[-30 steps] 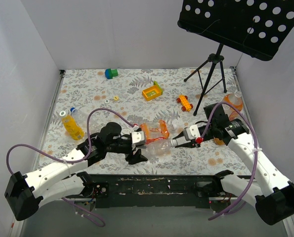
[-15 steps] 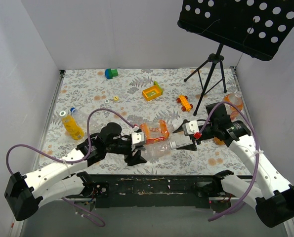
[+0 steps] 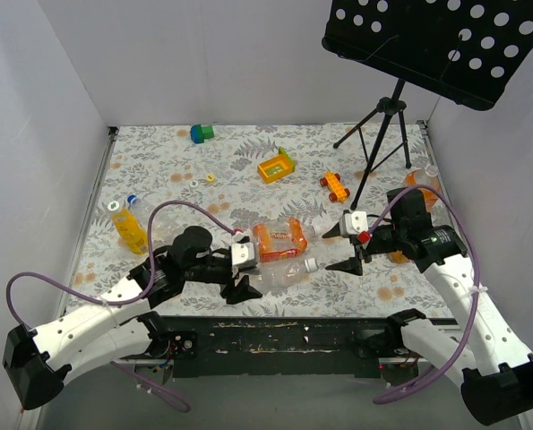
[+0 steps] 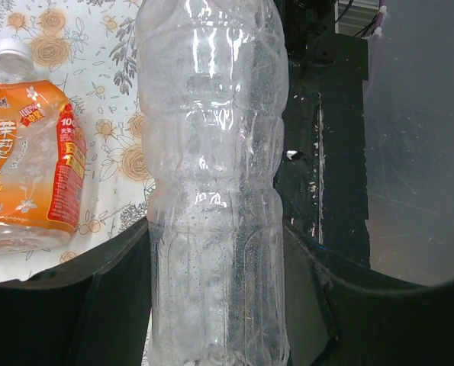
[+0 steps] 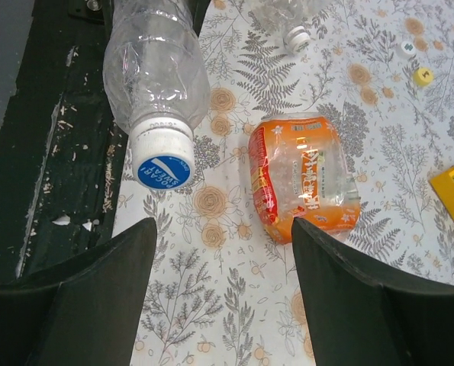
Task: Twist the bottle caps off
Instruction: Unscrew the bottle cap from the plastic bottle.
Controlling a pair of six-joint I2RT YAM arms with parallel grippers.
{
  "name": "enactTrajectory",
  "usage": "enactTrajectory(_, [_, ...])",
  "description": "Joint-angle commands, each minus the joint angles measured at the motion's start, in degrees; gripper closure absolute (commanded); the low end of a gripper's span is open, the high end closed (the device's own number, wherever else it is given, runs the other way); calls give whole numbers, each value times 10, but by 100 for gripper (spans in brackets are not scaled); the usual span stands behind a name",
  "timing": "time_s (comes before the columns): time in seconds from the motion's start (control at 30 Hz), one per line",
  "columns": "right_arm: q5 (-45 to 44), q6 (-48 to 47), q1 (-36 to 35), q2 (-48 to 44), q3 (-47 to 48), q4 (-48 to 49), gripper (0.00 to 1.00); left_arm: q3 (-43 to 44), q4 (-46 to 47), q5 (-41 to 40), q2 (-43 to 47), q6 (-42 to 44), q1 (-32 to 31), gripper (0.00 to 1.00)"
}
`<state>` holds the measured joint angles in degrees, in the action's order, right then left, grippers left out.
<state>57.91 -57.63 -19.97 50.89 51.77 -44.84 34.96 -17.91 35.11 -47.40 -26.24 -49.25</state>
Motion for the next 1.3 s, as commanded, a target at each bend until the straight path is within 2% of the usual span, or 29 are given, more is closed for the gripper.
enactTrajectory(0.0, [9, 67, 9, -6, 25, 16, 21, -12, 8, -18, 28, -7, -2, 100])
enactTrajectory(0.2, [28, 194, 12, 14, 55, 37, 21, -17, 37, -54, 44, -15, -2, 100])
enactTrajectory(0.4, [-13, 391, 13, 46, 93, 86, 21, -18, 74, -68, 35, -20, -2, 100])
enactTrajectory(0.57, [2, 471, 13, 60, 77, 149, 21, -14, 96, -72, 10, -19, -3, 100])
enactTrajectory(0.83, [-1, 571, 13, 95, 57, 188, 23, -3, 110, -77, -12, -19, -4, 100])
enactTrajectory(1.03, [37, 591, 12, 115, 37, 176, 27, -2, 115, -88, -13, -20, -5, 100])
enactTrajectory(1.2, [50, 591, 12, 117, 32, 171, 33, -2, 118, -92, -17, -21, -5, 100])
enactTrajectory(1.27, [53, 589, 12, 118, 31, 166, 39, -2, 118, -94, -18, -21, -5, 100])
